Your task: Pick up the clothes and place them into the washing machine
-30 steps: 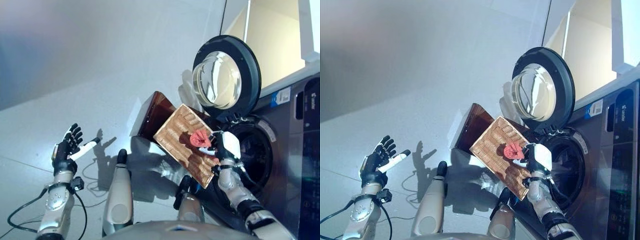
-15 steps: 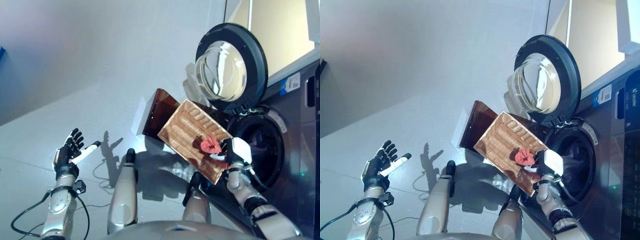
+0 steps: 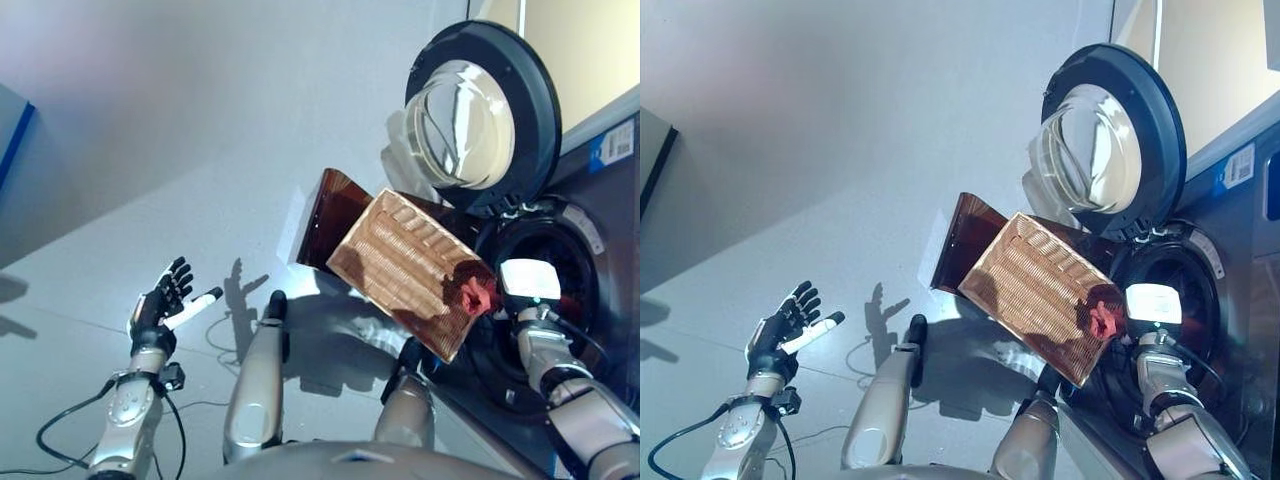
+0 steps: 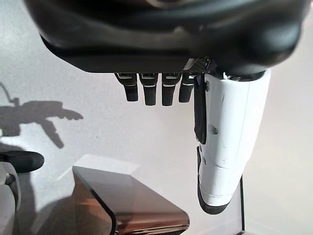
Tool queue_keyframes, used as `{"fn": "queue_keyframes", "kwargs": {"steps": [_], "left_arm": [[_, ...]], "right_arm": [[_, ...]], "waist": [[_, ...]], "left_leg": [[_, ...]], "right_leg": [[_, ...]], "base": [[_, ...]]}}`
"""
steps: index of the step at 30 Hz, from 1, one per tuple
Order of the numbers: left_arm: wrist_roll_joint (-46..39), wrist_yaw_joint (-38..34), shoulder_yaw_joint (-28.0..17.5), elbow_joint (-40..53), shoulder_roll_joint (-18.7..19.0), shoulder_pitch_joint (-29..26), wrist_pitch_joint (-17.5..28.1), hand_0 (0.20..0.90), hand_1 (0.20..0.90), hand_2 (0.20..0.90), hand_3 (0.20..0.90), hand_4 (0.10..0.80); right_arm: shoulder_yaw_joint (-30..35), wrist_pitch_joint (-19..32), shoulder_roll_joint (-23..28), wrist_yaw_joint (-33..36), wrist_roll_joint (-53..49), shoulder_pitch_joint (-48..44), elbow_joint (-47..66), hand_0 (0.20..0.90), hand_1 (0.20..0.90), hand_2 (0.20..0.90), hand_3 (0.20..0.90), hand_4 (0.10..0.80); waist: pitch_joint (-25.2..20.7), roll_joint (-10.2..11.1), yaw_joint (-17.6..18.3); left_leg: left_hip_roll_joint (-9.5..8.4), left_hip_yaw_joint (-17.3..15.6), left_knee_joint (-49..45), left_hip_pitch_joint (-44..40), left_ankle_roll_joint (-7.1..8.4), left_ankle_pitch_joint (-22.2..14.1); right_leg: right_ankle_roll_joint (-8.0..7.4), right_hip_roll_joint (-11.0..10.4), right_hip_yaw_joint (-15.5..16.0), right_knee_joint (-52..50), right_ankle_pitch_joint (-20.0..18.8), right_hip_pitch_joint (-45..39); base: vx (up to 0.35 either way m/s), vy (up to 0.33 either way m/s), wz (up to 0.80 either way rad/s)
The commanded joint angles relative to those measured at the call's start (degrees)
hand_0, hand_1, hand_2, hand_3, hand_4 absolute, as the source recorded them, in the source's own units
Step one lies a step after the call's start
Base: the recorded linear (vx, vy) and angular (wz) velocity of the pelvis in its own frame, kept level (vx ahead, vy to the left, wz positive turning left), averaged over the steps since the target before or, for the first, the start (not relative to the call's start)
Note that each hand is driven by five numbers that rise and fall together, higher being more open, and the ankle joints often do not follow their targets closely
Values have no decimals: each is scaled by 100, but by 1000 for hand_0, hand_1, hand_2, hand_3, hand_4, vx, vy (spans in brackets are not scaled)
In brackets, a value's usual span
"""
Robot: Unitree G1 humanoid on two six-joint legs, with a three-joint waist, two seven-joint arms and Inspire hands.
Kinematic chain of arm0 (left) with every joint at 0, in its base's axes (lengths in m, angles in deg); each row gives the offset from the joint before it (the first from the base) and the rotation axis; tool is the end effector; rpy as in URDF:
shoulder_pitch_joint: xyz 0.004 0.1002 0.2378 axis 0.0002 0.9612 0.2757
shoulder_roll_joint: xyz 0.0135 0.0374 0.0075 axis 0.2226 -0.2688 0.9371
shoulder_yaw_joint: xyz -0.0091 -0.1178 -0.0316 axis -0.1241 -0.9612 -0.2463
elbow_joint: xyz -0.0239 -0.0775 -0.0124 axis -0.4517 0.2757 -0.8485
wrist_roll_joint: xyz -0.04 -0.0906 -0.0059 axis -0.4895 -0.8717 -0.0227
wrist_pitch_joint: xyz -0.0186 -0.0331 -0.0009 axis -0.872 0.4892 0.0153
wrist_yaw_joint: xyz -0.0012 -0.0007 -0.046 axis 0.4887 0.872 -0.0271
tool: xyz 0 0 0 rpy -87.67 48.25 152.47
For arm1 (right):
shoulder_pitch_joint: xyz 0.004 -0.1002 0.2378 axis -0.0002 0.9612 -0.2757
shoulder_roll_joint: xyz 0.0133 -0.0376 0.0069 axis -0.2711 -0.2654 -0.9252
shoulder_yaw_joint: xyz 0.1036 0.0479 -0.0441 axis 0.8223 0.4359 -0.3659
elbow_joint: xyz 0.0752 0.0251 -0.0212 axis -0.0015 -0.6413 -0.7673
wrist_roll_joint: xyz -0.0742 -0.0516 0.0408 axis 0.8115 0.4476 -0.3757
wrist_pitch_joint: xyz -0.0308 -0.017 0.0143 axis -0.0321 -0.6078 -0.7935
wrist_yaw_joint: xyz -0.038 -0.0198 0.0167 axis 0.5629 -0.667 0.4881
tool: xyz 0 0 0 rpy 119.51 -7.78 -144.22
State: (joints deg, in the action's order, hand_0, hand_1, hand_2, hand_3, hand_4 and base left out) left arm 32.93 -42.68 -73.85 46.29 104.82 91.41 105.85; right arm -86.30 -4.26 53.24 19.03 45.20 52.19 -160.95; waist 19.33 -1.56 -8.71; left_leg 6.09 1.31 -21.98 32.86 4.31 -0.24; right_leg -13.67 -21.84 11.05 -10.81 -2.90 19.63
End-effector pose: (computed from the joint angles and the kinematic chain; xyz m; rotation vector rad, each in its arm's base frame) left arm 0.1203 0.2608 -0.0338 -0.0031 0.2197 0.2093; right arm 0.1969 -0.3481 -0.0275 -1.8577 0.4923 -0.1440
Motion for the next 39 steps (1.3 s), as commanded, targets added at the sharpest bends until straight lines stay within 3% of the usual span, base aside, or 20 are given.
{"fn": "queue_keyframes", "kwargs": {"steps": [1, 12, 27, 30, 34, 39], "left_arm": [[-206, 0, -106, 539, 348, 120, 368, 900, 900, 900, 900, 800], [-147, 9, -142, 609, 364, 145, 329, 900, 900, 900, 900, 800], [-42, -152, -289, 535, 306, 207, 277, 900, 900, 900, 900, 800], [-13, -270, -378, 535, 250, 229, 286, 900, 900, 900, 900, 800], [3, -394, -477, 457, 189, 151, 326, 900, 900, 900, 900, 800], [-32, -510, -525, 429, 210, 146, 411, 900, 900, 900, 900, 800]], "right_arm": [[162, -562, 629, 115, 61, -145, -161, 200, 200, 200, 200, 300], [241, -1028, 794, -63, 331, -249, -636, 200, 200, 200, 200, 300], [-293, -1234, 771, -470, 792, -745, -653, 200, 200, 200, 200, 300], [59, -1083, 635, -299, 313, -751, -358, 200, 200, 200, 200, 300], [1049, -427, 274, 267, -1272, -644, 228, 200, 200, 200, 200, 300], [1810, 286, -135, 763, -2785, -592, 799, 200, 200, 200, 200, 300]], "waist": [[-173, -15, 20], [-59, -301, -14], [-77, -277, 23], [-50, -258, 56], [-16, -204, 109], [-20, -203, 145]], "left_leg": [[92, 291, 387, 194, 230, 397], [-18, 293, -105, 529, 202, 234], [-71, 171, -472, 830, 163, 48], [-77, 165, -496, 866, 154, 45], [-63, 146, -521, 924, 143, 54], [-35, 135, -541, 958, 132, 34]], "right_leg": [[39, -227, -180, -533, -288, 451], [97, -346, -382, -1160, -66, 856], [117, -417, -553, -1439, -54, 1237], [127, -409, -577, -1451, -68, 1286], [155, -377, -609, -1460, -70, 1331], [179, -347, -649, -1508, -47, 1386]], "base": [[-37, 17, 4], [-31, 15, 4], [-6, 15, 0], [-3, 5, -1], [-7, 0, -3], [-1, 2, -1]]}}
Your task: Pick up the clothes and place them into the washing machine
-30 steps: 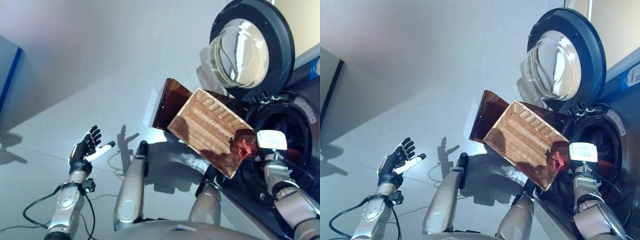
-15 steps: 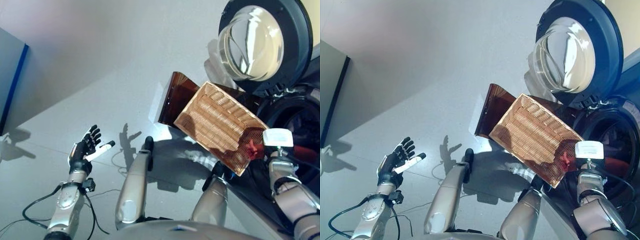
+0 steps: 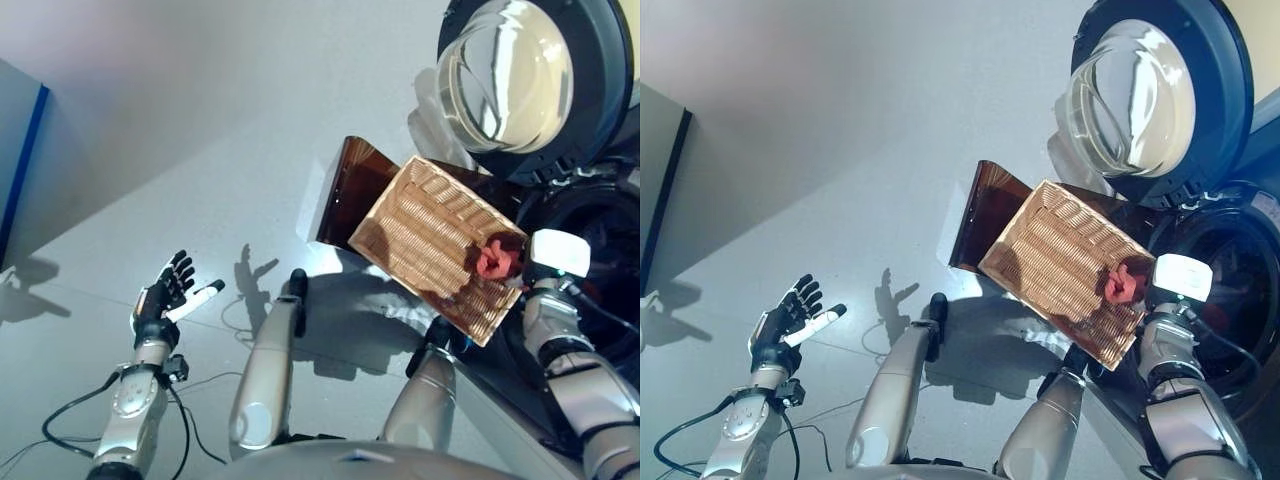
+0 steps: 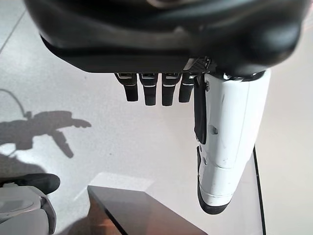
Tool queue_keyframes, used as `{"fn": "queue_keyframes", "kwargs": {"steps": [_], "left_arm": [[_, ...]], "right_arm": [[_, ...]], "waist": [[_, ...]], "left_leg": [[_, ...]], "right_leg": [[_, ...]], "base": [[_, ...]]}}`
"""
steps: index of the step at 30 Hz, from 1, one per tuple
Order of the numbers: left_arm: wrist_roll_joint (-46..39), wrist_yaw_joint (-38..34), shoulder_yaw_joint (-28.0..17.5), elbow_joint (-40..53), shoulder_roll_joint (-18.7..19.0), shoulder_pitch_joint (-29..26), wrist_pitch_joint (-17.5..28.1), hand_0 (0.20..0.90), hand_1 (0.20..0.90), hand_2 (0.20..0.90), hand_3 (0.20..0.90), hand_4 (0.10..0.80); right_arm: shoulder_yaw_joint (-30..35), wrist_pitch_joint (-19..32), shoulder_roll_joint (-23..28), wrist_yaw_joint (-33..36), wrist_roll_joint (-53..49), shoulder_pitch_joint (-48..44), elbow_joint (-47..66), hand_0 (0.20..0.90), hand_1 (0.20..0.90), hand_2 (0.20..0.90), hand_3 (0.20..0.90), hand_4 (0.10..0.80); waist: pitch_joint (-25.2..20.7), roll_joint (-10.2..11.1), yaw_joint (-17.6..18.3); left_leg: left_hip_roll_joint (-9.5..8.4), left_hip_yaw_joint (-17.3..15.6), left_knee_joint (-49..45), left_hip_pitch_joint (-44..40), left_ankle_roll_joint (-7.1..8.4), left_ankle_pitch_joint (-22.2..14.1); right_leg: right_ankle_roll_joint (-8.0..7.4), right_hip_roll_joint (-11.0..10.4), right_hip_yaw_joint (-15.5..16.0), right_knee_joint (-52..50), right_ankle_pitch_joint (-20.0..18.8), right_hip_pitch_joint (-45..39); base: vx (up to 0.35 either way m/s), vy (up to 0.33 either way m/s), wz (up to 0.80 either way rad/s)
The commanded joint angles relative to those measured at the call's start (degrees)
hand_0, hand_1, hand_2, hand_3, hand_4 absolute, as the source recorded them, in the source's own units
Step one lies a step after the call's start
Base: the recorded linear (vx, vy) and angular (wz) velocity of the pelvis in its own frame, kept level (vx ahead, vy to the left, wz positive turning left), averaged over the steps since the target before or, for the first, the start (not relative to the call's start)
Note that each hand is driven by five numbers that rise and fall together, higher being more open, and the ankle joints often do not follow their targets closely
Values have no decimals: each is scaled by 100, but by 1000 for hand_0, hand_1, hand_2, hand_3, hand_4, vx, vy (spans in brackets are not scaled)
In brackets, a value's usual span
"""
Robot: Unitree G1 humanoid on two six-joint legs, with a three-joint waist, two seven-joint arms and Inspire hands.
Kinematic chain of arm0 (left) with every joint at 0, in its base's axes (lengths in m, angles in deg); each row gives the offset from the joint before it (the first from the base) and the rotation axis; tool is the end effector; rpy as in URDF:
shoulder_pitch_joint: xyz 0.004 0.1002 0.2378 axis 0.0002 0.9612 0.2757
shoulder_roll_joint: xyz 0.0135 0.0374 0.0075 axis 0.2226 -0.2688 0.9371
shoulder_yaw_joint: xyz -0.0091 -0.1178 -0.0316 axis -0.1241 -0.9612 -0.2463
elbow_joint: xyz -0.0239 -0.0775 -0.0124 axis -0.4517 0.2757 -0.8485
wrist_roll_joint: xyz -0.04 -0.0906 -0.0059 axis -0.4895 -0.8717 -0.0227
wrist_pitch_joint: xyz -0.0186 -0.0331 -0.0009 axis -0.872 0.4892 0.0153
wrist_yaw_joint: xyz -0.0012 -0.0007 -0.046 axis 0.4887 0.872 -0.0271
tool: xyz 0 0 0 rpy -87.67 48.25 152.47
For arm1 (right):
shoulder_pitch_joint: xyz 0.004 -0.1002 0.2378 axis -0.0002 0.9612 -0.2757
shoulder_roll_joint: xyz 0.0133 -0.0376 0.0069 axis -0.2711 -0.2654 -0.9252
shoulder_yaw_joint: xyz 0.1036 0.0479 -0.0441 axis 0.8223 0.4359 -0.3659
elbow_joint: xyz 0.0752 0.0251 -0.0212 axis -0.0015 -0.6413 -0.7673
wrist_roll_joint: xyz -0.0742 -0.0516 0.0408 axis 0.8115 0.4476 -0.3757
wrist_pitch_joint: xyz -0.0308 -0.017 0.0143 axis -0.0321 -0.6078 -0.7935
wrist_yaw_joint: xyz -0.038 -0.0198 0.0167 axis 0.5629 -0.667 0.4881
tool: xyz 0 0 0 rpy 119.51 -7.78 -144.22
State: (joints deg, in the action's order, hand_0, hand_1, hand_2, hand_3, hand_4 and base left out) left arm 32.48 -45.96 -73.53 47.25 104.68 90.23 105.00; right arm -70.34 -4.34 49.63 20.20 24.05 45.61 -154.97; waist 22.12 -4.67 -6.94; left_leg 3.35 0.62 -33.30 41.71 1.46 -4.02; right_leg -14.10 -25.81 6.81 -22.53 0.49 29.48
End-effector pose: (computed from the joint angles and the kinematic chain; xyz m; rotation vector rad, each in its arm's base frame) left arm 0.1279 0.2576 -0.0304 -0.0119 0.2021 0.2523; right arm 0.2504 -0.3266 0.0040 -1.2607 0.4023 -0.6353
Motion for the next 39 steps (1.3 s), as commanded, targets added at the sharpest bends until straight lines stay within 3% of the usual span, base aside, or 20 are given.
{"fn": "queue_keyframes", "kwargs": {"steps": [1, 9, 13, 14, 17, 20, 27, 39], "left_arm": [[15, -197, -571, 328, 224, 269, 505, 900, 900, 900, 900, 800], [106, -380, -834, 305, 116, 341, 538, 900, 900, 900, 900, 800], [120, -493, -799, 216, 63, 293, 417, 900, 900, 900, 900, 800], [120, -494, -797, 215, 65, 292, 417, 900, 900, 900, 900, 800], [-8, -377, -728, 276, 58, 339, 294, 900, 900, 900, 900, 800], [-170, -236, -595, 290, 68, 354, 242, 900, 900, 900, 900, 800], [-370, -119, -289, 233, 50, 242, 172, 900, 900, 900, 900, 800], [-479, -101, 63, 213, 114, 157, 115, 900, 900, 900, 900, 800]], "right_arm": [[311, 412, 137, 673, -864, 91, 302, 200, 200, 200, 200, 300], [833, 1207, -716, 727, -1615, 948, 1962, 200, 200, 200, 200, 300], [1274, 2022, -1278, 261, -3595, 1161, 2361, 200, 200, 200, 200, 300], [1276, 2027, -1273, 249, -3609, 1161, 2355, 200, 200, 200, 200, 300], [1553, 2606, -1600, -885, -5921, 1086, 2070, 200, 200, 200, 200, 300], [1996, 2857, -1684, -1429, -7453, 685, 1458, 200, 200, 200, 200, 300], [2931, 3252, -1599, -2076, -9679, -127, 910, 200, 200, 200, 200, 300], [3928, 4044, -1321, -2178, -11245, -667, 901, 200, 200, 200, 200, 300]], "waist": [[-302, 103, -22], [-369, 122, 99], [-378, 180, 179], [-381, 183, 175], [-370, 194, 162], [-362, 145, 97], [-343, -40, -31], [-427, -255, -109]], "left_leg": [[249, 200, 599, 68, 420, 412], [275, 175, 577, 91, 403, 385], [292, 150, 551, 147, 392, 379], [292, 147, 548, 149, 391, 377], [305, 110, 565, 150, 397, 380], [293, 90, 580, 132, 405, 365], [250, 82, 578, 66, 400, 320], [207, 80, 583, 33, 376, 279]], "right_leg": [[221, 49, -228, -327, -390, 405], [223, 57, -249, -309, -373, 442], [231, 64, -270, -310, -393, 510], [230, 63, -274, -313, -391, 516], [231, 53, -266, -291, -388, 523], [226, 37, -276, -290, -372, 540], [211, 2, -286, -343, -282, 491], [162, -64, -292, -394, -192, 447]], "base": [[-1, 8, -4], [1, 4, -3], [-7, 7, -8], [0, 0, 0], [0, 0, 0], [0, 0, 0], [0, 0, 0], [0, 0, 0]]}}
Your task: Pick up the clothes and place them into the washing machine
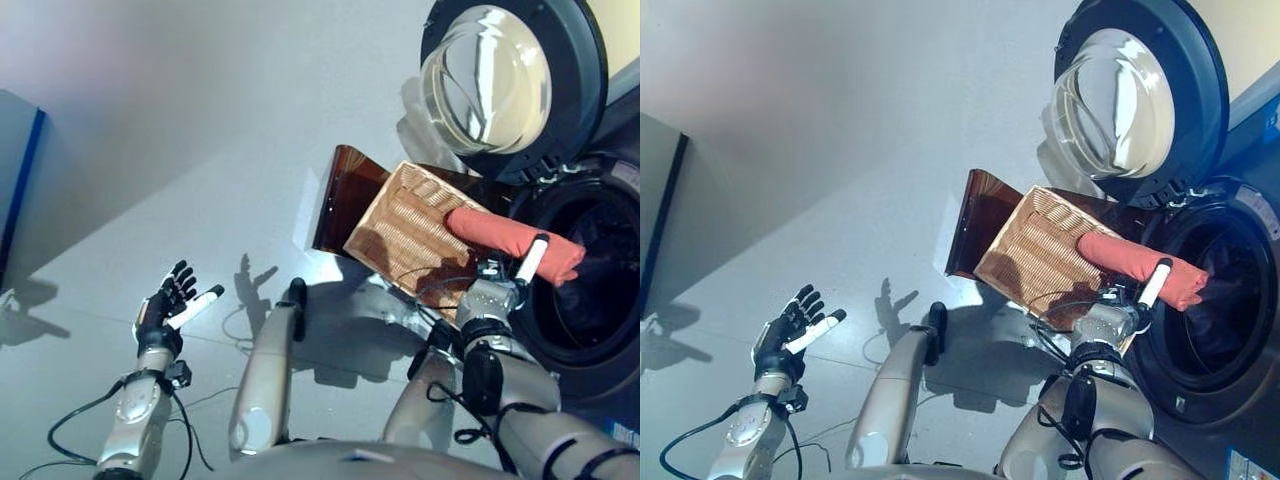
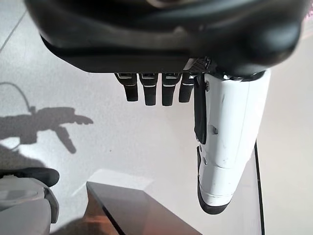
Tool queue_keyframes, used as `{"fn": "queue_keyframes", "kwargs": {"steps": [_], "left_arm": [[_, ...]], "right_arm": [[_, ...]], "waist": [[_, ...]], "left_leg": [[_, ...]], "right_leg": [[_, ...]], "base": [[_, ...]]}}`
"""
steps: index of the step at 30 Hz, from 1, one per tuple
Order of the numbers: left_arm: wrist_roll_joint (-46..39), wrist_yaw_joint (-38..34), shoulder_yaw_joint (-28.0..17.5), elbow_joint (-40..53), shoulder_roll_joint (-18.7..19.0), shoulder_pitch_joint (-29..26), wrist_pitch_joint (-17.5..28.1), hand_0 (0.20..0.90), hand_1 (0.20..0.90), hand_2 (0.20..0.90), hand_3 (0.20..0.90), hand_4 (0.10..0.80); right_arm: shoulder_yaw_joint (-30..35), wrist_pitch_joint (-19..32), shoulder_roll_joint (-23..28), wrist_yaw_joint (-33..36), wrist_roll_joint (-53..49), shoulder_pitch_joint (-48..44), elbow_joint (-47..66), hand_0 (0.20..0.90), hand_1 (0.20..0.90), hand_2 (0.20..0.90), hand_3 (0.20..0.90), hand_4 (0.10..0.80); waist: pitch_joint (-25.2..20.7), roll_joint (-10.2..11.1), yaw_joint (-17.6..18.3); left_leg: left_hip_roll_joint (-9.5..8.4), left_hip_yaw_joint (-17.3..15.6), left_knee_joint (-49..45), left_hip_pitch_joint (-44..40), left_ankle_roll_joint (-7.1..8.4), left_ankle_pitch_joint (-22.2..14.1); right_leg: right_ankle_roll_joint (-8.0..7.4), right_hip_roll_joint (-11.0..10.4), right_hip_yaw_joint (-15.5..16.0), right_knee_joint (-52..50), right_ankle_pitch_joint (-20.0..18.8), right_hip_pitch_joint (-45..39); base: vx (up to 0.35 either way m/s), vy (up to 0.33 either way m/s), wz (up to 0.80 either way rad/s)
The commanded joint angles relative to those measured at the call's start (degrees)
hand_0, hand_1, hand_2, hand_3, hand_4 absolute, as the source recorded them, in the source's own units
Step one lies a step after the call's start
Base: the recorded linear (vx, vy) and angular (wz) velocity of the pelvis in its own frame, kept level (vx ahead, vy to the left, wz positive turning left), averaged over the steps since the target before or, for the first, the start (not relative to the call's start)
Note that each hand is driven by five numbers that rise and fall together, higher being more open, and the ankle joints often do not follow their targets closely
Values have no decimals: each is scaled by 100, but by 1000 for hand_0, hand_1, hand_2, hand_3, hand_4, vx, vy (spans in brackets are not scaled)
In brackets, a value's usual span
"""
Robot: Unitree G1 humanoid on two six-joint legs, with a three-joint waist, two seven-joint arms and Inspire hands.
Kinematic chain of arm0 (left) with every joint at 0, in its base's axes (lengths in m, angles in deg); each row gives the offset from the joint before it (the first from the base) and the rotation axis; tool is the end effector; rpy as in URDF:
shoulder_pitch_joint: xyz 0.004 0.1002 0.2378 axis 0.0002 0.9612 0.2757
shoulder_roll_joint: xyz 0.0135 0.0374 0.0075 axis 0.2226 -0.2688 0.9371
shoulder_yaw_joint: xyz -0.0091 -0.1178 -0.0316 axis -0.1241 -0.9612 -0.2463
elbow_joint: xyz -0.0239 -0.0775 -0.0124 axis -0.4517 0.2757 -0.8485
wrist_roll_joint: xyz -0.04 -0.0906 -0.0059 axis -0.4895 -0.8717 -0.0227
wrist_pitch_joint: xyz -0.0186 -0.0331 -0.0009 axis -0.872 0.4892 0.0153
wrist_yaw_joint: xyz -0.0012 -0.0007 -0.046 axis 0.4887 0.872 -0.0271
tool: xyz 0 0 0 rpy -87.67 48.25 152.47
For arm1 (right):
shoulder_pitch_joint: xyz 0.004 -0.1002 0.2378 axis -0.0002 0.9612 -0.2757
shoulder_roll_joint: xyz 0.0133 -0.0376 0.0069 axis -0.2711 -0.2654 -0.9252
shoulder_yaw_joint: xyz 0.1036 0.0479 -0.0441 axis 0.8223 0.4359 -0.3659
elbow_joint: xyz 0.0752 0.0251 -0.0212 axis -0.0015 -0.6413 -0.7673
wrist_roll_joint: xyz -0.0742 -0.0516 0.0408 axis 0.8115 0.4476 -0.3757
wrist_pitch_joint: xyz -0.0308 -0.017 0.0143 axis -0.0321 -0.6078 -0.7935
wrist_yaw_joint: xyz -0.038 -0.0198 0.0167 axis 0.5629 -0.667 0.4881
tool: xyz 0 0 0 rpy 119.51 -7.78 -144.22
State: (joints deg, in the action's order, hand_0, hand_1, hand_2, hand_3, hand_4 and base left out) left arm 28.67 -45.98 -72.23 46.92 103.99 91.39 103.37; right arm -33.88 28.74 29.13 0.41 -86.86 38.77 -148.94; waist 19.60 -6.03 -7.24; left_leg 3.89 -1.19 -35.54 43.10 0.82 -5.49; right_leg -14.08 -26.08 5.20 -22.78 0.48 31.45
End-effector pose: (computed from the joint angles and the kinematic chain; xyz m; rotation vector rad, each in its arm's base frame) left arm 0.1205 0.2526 -0.0377 -0.0853 0.2635 0.2678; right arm 0.2828 -0.2668 0.0125 1.4216 -0.1633 -1.1953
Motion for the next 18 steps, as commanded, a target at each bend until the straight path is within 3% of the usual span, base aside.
{"fn": "queue_keyframes", "kwargs": {"steps": [1, 5, 12, 18], "left_arm": [[-106, -113, -61, 231, 177, 38, 273, 900, 900, 900, 900, 800], [-118, -167, -56, 169, 129, 23, 295, 900, 900, 900, 900, 800], [-145, -152, -44, 243, 161, 56, 340, 900, 900, 900, 900, 800], [-194, -229, 14, 293, 192, -1, 363, 900, 900, 900, 900, 800]], "right_arm": [[346, 800, 747, -169, -208, 8, 297, 200, 200, 200, 200, 300], [690, 1148, 722, -98, -374, 99, 552, 200, 200, 200, 200, 300], [741, 1043, 1220, 145, -159, 33, 321, 200, 200, 200, 200, 300], [488, 944, 1372, 280, 81, -53, 245, 200, 200, 200, 200, 300]], "waist": [[-182, -131, -67], [-196, -219, -15], [-167, -349, 24], [7, -319, 63]], "left_leg": [[152, 259, 796, -99, 438, 422], [123, 252, 743, -61, 432, 391], [132, 256, 566, 25, 433, 341], [261, 328, -122, 299, 439, 122]], "right_leg": [[160, -41, -137, -373, -185, 252], [160, -50, -189, -441, -126, 310], [182, -9, -353, -717, 3, 494], [331, 149, -552, -1536, 393, 903]], "base": [[0, 0, 0], [2, 3, 1], [-5, 7, -2], [-25, -28, -13]]}}
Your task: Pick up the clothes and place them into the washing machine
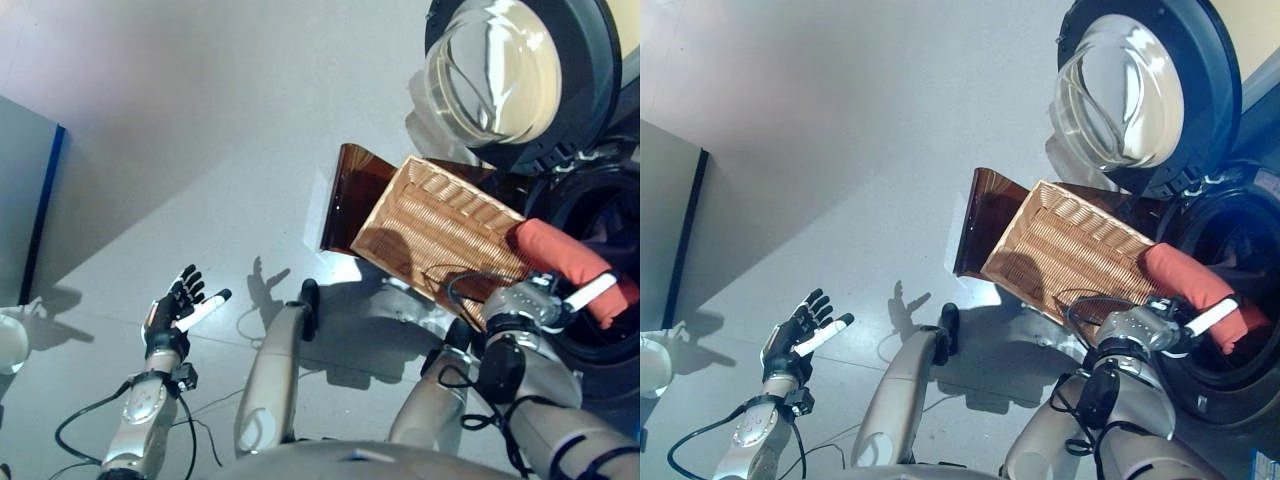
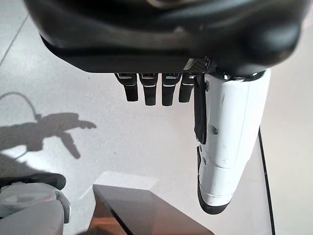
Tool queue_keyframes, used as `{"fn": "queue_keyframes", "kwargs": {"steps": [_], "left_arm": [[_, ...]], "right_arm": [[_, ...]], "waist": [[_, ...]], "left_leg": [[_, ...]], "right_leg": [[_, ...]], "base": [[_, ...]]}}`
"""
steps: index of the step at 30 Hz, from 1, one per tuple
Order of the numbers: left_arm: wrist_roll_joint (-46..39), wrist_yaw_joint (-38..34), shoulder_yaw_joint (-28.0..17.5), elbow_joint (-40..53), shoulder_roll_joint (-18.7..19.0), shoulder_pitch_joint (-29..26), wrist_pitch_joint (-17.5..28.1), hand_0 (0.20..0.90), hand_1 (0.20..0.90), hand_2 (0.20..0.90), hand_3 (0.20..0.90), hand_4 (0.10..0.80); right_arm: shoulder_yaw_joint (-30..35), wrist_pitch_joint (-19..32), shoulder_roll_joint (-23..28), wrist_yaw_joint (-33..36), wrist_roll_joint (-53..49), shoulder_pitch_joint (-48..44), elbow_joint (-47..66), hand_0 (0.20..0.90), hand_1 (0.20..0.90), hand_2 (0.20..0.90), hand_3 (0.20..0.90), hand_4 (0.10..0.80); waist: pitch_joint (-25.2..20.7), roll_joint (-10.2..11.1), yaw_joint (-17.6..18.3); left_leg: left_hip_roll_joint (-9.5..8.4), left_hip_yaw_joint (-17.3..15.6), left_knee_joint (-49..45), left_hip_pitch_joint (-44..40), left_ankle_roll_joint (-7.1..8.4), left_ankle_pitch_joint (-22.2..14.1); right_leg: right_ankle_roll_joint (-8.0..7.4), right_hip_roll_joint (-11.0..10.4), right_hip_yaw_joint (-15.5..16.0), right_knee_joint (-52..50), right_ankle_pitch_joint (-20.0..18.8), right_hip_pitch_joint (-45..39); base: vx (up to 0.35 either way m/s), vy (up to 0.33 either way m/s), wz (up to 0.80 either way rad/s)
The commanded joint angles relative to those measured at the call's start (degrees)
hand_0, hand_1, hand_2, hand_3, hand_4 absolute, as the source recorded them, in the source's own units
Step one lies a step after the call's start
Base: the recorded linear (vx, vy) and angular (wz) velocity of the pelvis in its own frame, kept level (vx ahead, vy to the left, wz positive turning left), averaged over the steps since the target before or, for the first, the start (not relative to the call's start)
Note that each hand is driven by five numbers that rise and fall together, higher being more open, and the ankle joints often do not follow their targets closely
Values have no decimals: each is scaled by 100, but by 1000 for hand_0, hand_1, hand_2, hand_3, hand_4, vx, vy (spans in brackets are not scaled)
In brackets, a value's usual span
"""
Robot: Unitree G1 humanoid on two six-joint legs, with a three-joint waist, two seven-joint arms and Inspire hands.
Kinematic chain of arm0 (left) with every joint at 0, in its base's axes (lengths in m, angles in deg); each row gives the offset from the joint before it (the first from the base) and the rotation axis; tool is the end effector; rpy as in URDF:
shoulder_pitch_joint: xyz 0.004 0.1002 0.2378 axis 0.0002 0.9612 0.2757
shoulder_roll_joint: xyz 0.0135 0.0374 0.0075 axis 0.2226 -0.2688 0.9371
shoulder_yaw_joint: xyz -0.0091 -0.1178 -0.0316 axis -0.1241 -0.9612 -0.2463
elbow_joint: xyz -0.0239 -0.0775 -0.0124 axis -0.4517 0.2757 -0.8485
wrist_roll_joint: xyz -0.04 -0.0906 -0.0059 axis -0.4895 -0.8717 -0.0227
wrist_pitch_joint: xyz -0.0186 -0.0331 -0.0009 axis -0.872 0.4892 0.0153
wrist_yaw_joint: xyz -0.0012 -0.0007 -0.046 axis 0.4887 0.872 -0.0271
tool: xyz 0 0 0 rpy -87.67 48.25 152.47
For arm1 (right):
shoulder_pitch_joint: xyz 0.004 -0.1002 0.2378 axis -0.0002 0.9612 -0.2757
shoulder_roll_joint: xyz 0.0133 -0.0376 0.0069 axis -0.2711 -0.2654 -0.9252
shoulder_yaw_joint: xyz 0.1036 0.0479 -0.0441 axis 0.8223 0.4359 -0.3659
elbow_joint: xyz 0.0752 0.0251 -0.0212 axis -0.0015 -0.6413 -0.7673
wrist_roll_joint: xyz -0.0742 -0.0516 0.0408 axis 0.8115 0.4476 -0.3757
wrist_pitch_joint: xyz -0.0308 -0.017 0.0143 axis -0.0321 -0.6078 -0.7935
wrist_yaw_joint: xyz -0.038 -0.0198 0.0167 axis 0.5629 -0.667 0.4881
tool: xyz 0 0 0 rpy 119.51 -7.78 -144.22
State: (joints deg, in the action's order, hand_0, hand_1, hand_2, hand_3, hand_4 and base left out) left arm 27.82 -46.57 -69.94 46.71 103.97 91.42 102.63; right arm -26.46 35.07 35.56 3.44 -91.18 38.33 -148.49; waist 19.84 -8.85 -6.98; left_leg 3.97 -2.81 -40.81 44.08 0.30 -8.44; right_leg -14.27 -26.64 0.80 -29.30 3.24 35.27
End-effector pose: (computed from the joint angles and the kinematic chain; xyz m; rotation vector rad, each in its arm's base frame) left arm 0.1193 0.2459 -0.0417 -0.1003 0.2982 0.2491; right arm 0.2671 -0.3153 0.0308 1.5097 -0.3954 -1.4187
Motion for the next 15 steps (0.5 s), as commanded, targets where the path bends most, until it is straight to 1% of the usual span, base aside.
{"fn": "queue_keyframes", "kwargs": {"steps": [1, 4, 7, 11, 12, 13, 14, 15], "left_arm": [[-130, -159, -208, 323, 192, -5, 434, 900, 900, 900, 900, 800], [-120, -108, -207, 372, 201, 84, 427, 900, 900, 900, 900, 800], [-162, -96, -182, 395, 215, 164, 410, 900, 900, 900, 900, 800], [-172, -112, -131, 418, 266, 209, 413, 900, 900, 900, 900, 800], [-172, -115, -101, 452, 289, 202, 407, 900, 900, 900, 900, 800], [-166, -112, -70, 467, 311, 206, 404, 900, 900, 900, 900, 800], [-148, -109, -33, 506, 323, 210, 404, 900, 900, 900, 900, 800], [-130, -104, -1, 544, 335, 206, 412, 900, 900, 900, 900, 800]], "right_arm": [[-260, 296, 758, 0, 539, -8, 188, 200, 200, 200, 200, 300], [-262, 258, 939, 28, 577, -73, 107, 200, 200, 200, 200, 300], [-256, 296, 1156, 147, 602, -241, 23, 200, 200, 200, 200, 300], [-222, 313, 1532, 478, 770, -452, -168, 200, 200, 200, 200, 300], [-237, 295, 1635, 579, 834, -526, -259, 200, 200, 200, 200, 300], [-263, 281, 1669, 643, 879, -583, -327, 200, 200, 200, 200, 300], [-330, 244, 1770, 790, 1002, -695, -419, 200, 200, 200, 200, 300], [-375, 200, 1815, 840, 1058, -774, -450, 200, 200, 200, 200, 300]], "waist": [[-6, -26, 51], [-54, -16, 38], [-76, -51, 2], [-89, -131, -12], [-120, -150, -15], [-128, -172, -19], [-115, -217, -25], [-156, -222, -32]], "left_leg": [[256, 507, 335, 231, 503, 399], [280, 542, 294, 268, 526, 366], [283, 561, 266, 277, 533, 354], [248, 552, 180, 330, 531, 321], [244, 555, 133, 320, 548, 204], [240, 545, 141, 329, 549, 220], [230, 512, 155, 375, 533, 317], [228, 513, 131, 353, 548, 209]], "right_leg": [[368, 210, -123, -983, 170, 550], [401, 222, -141, -1142, 286, 621], [425, 244, -195, -1301, 371, 720], [440, 221, -273, -1489, 449, 818], [423, 206, -301, -1562, 569, 821], [427, 204, -311, -1569, 555, 840], [449, 201, -321, -1570, 469, 931], [433, 199, -352, -1604, 571, 918]], "base": [[-4, -49, 6], [6, -44, 11], [1, -17, -1], [9, -11, -4], [56, -9, 4], [-8, 20, 7], [-3, 33, 5], [-72, 43, 0]]}}
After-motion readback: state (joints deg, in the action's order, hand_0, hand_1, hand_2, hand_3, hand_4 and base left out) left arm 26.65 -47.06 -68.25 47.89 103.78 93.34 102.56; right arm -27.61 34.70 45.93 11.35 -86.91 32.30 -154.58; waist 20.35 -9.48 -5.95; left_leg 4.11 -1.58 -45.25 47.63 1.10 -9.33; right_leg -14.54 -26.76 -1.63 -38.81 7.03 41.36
